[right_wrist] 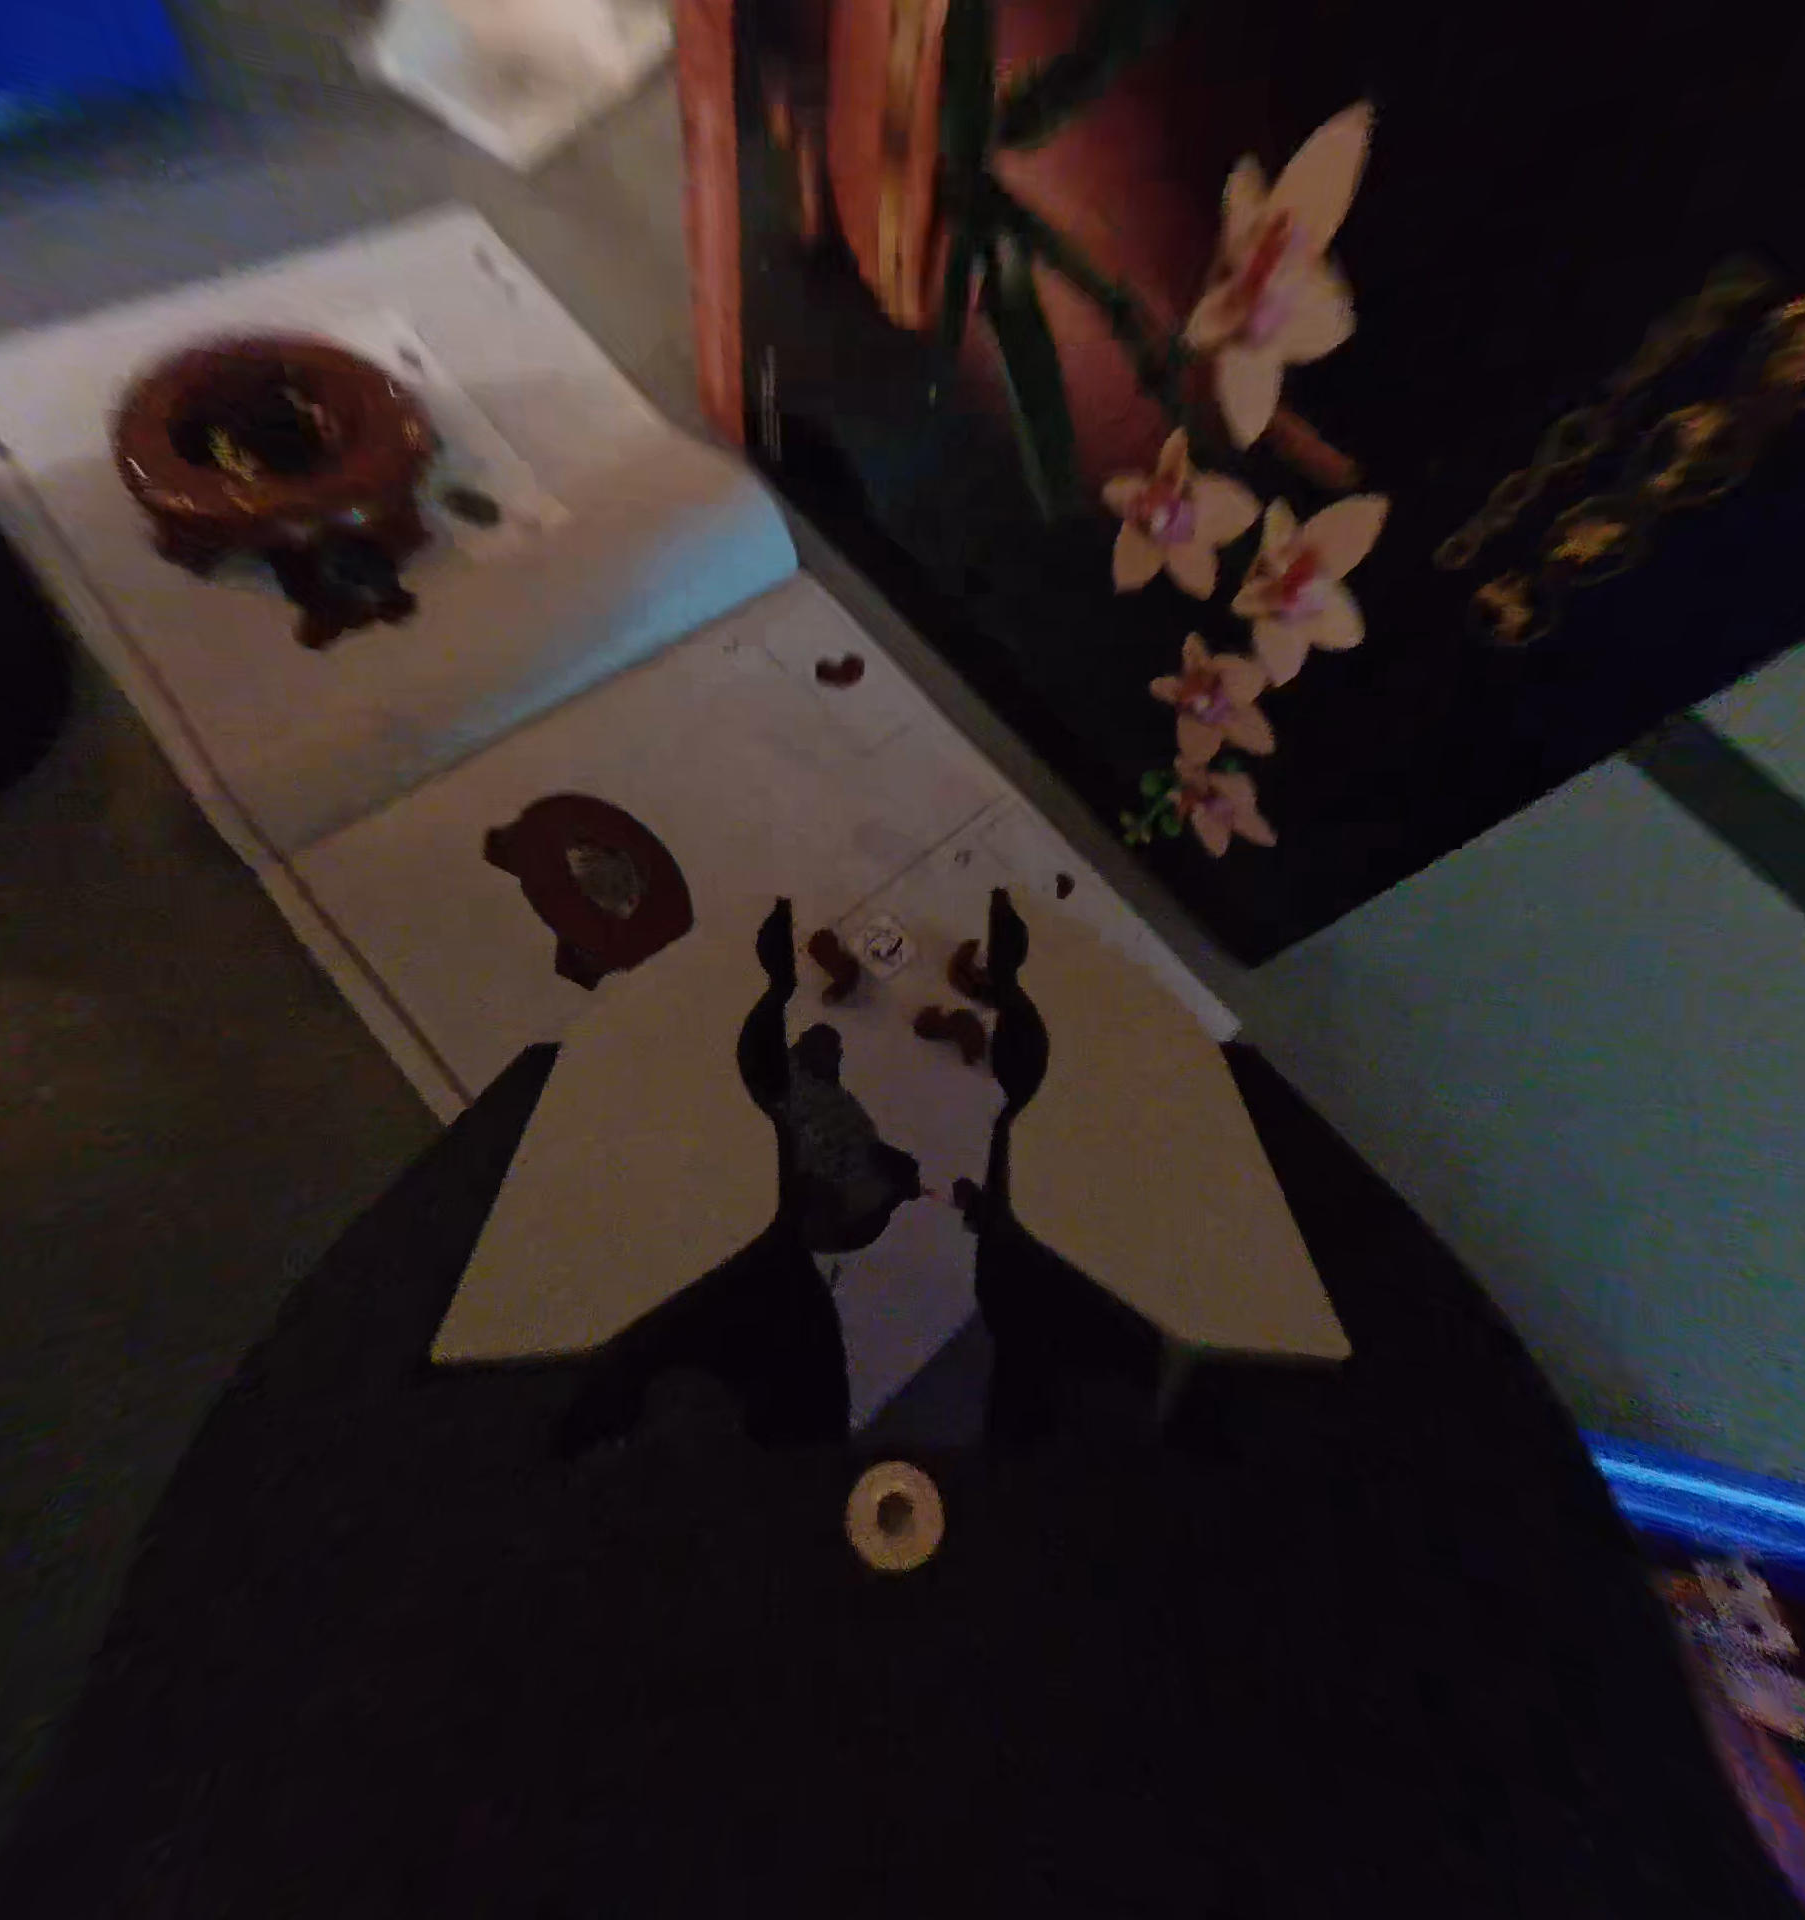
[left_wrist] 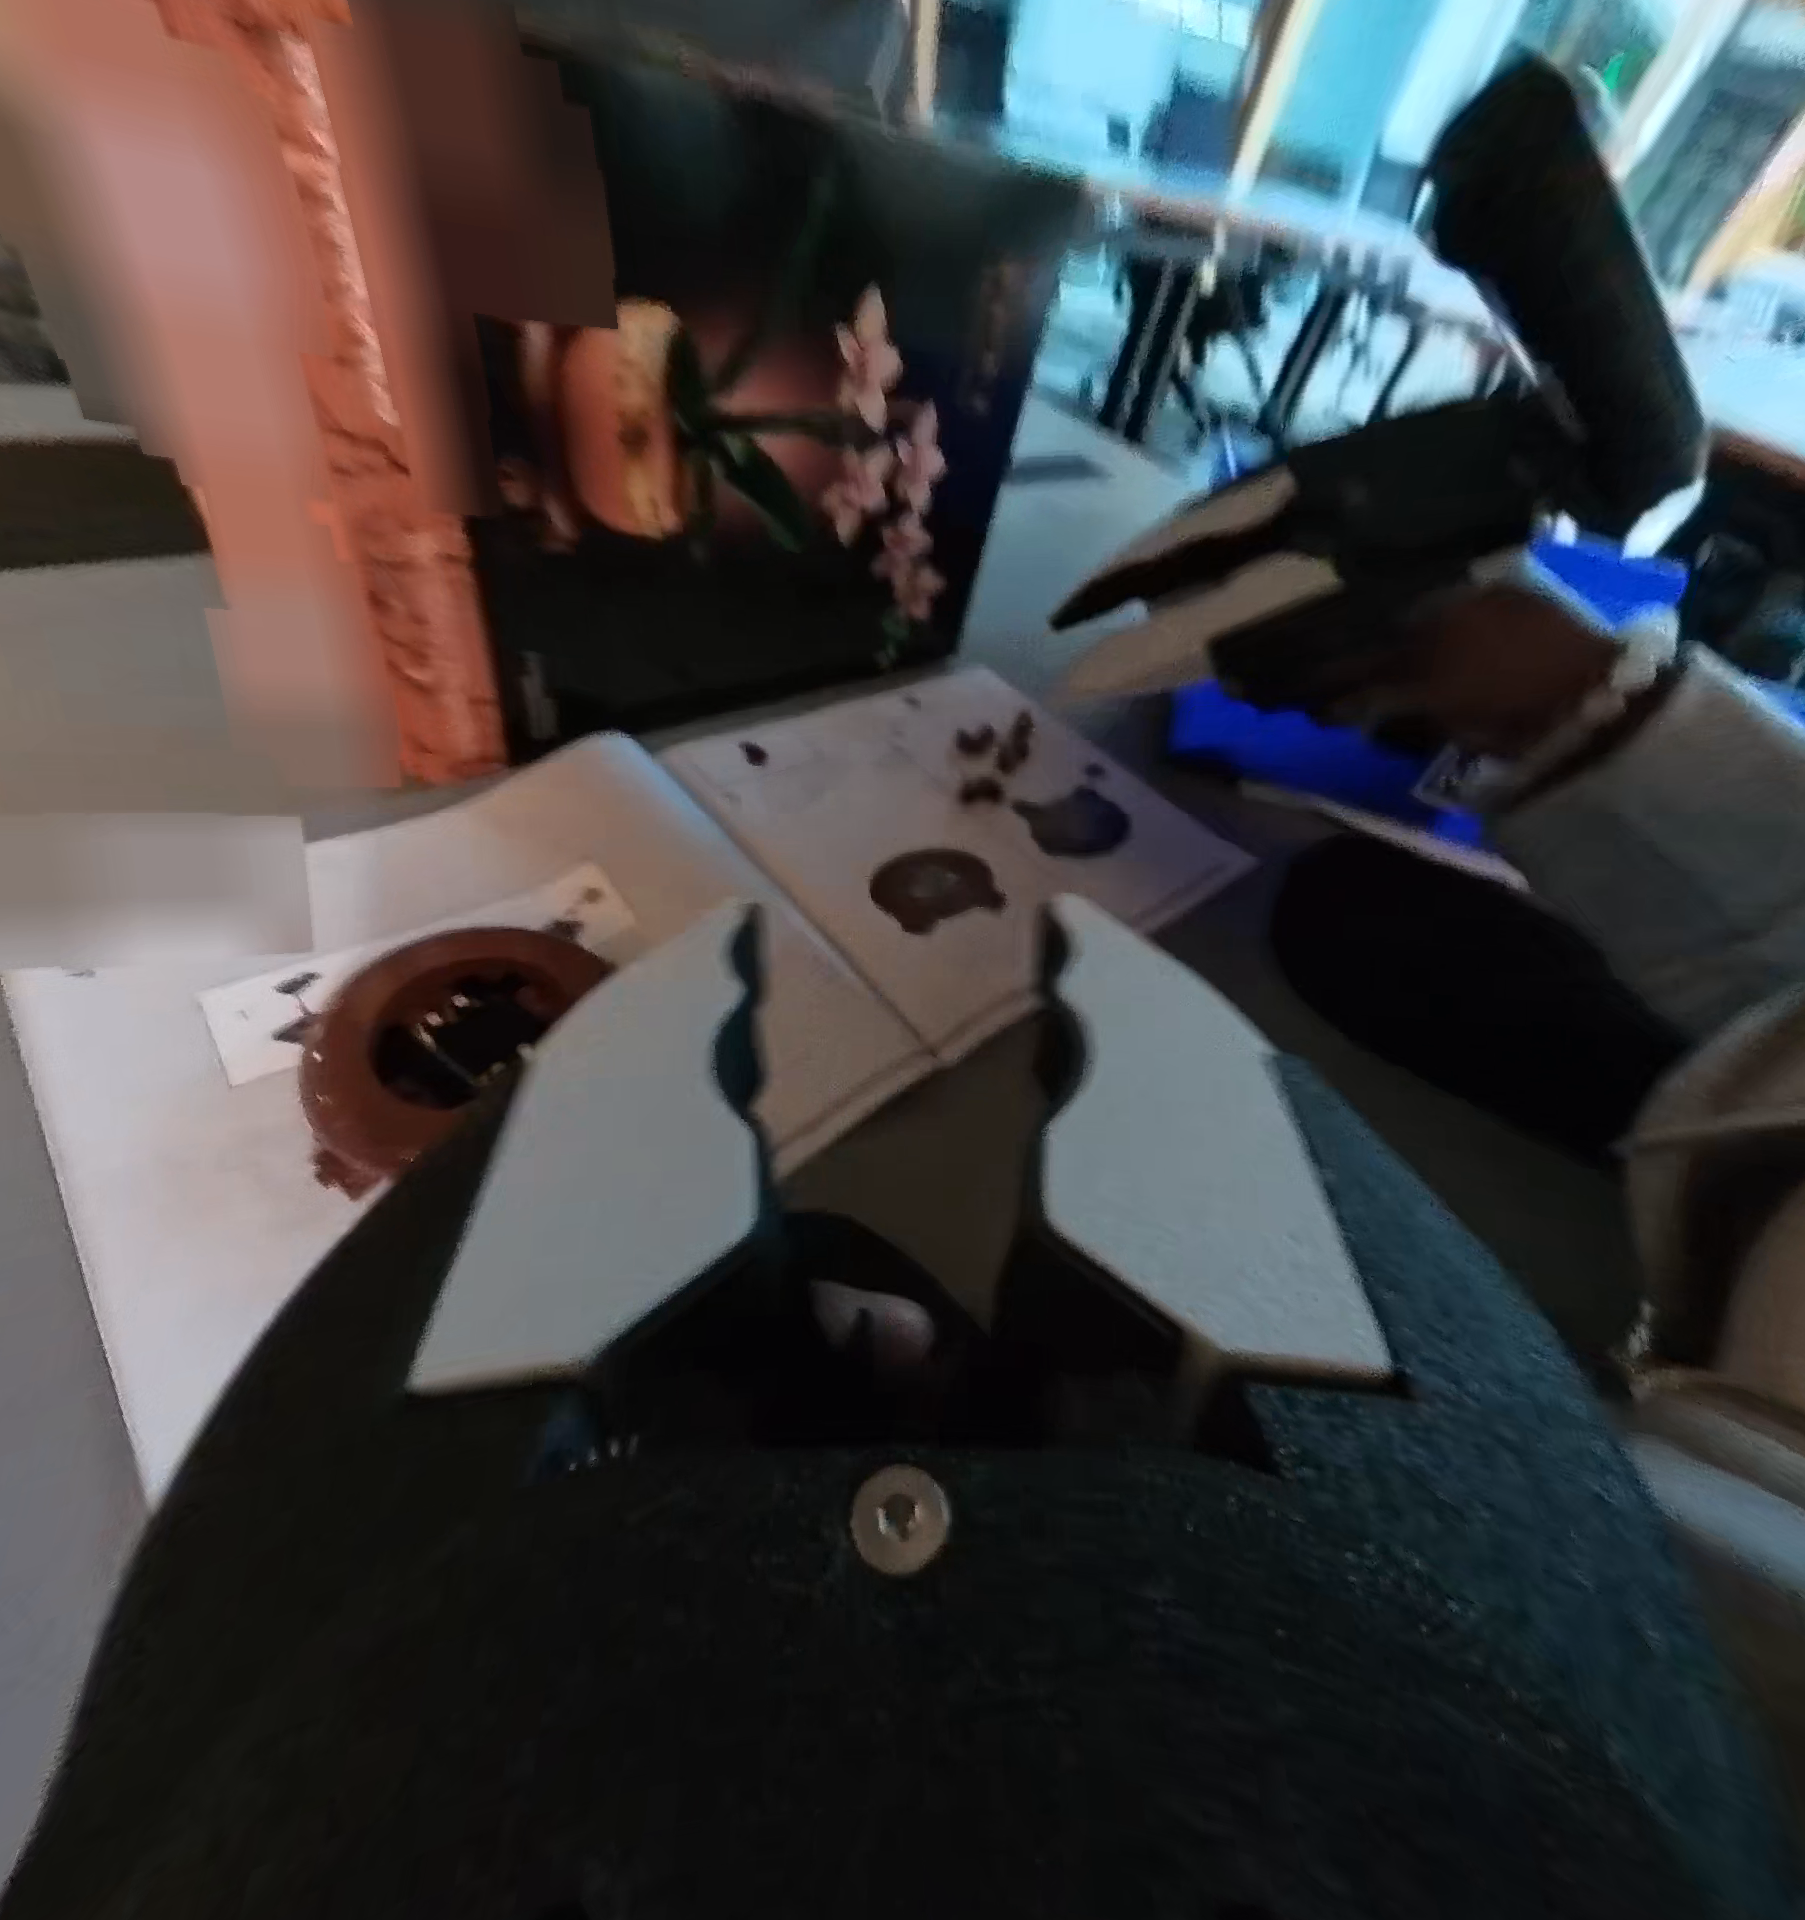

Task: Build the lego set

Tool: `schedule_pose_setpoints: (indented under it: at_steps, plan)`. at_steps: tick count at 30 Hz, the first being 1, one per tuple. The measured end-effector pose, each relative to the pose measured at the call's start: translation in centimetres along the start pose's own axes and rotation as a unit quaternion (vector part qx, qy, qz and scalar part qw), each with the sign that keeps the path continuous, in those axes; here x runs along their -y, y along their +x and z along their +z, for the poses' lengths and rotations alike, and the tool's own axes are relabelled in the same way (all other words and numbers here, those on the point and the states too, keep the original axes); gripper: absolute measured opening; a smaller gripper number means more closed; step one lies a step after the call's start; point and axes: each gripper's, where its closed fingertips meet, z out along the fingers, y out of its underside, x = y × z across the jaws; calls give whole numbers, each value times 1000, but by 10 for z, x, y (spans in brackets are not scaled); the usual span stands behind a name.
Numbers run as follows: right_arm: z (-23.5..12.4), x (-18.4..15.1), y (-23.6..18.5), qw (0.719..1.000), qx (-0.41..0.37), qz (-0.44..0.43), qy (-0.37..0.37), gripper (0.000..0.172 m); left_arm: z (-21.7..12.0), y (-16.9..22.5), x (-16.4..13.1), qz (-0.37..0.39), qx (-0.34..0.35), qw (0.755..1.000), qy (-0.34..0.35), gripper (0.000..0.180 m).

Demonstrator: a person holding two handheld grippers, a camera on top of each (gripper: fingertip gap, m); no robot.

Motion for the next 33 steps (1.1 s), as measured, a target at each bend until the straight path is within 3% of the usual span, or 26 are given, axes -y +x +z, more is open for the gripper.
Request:
schedule_pose_setpoints:
  at_steps: [2,4,5,6,8,10,11,13,15,16,18,21,23,25,27,30,33]
  plan:
    - [-15,9,10,998,5,10,64,36,-1,-4,7,-10,5,1000,25,79]
    - [-30,19,21,991,14,22,132,39,-2,-10,9,-22,19,999,25,97]
    - [-38,23,26,986,18,22,165,40,-3,-12,10,-21,24,999,24,98]
    - [-46,28,30,980,22,21,194,40,-5,-13,11,-16,28,999,28,93]
    - [-62,38,36,965,36,23,258,29,-11,-15,18,-1,38,998,59,67]
    - [-87,56,32,935,64,28,347,0,-21,-15,31,13,51,992,112,19]
    - [-103,66,30,913,78,43,399,0,-26,-18,36,17,67,988,136,0]
    - [-129,79,28,867,102,100,477,0,-33,-27,39,28,111,982,152,0]
    - [-139,79,19,845,129,141,500,2,-35,-34,35,41,146,979,138,0]
    - [-137,75,13,848,133,152,490,9,-35,-35,33,46,155,979,127,0]
    - [-124,66,-3,870,129,147,452,57,-30,-33,27,40,149,982,109,16]
    - [-89,41,-22,929,101,121,336,126,-21,-35,7,13,141,989,53,51]
    - [-78,31,-28,938,87,105,318,136,-17,-40,-8,8,147,988,35,51]
    - [-80,30,-24,923,67,117,360,128,-16,-42,-16,5,151,988,37,33]
    - [-84,28,-21,903,61,132,403,100,-17,-41,-13,16,151,987,47,12]
    - [-87,28,-25,899,71,109,418,63,-17,-39,-13,22,149,987,51,8]
    - [-93,28,-38,890,114,81,433,10,-15,-36,-16,31,140,989,45,8]
